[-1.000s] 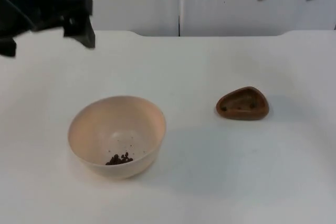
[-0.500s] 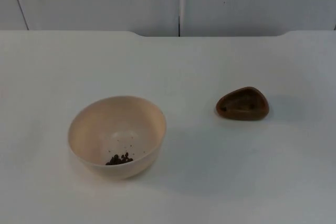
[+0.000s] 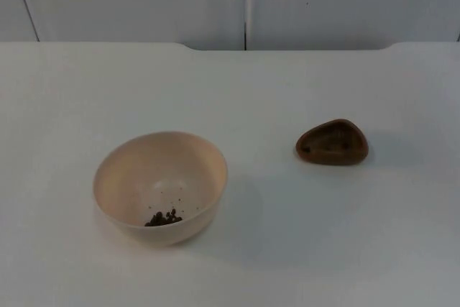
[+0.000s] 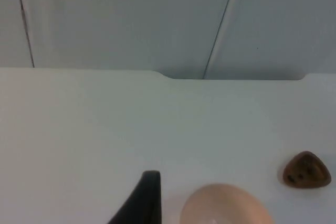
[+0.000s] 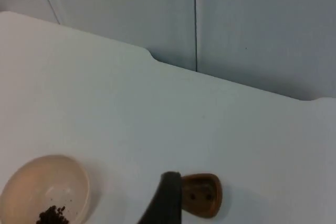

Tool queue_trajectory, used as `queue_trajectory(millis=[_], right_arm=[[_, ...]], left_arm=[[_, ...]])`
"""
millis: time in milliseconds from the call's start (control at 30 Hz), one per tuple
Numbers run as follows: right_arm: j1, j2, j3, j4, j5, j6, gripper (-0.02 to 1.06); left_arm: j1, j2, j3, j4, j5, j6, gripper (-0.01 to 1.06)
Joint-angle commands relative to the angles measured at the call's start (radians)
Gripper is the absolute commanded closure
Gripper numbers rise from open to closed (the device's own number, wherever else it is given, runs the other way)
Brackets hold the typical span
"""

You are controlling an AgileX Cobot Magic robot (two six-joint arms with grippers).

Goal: Pick up the bowl with the left hand and pour the coffee beans from the cup into the bowl with the right hand.

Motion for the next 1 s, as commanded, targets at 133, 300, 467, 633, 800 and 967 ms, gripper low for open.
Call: queue_trajectory(millis=[133, 300, 467, 633, 800, 967], right_arm=[[-0.001, -0.151, 0.145, 0.0, -0.033, -0.009, 0.25], [-0.001, -0.279, 0.27, 0.0, -0.052, -0.009, 0.25], [-0.001, -0.415, 0.375, 0.0, -0.054, -0.009, 0.25], [-0.001, -0.561, 0.485, 0.004, -0.054, 0.005, 0.25], [-0.001, -0.737, 0.6, 0.006, -0.054, 0.009, 0.25], [-0.001, -0.881, 0.65, 0.017, -0.026, 0.012, 0.25]], left_arm=[[0.002, -0.091, 0.013, -0.016, 0.07, 0.042, 0.0], [0.002, -0.173, 0.085, -0.03, 0.071, 0.054, 0.0], [0.002, -0.253, 0.164, -0.03, 0.078, 0.057, 0.0], [0.002, -0.324, 0.192, -0.03, 0.102, 0.098, 0.0], [0.002, -0.384, 0.193, -0.049, 0.159, 0.177, 0.0], [0.002, -0.445, 0.193, -0.103, 0.198, 0.291, 0.0]])
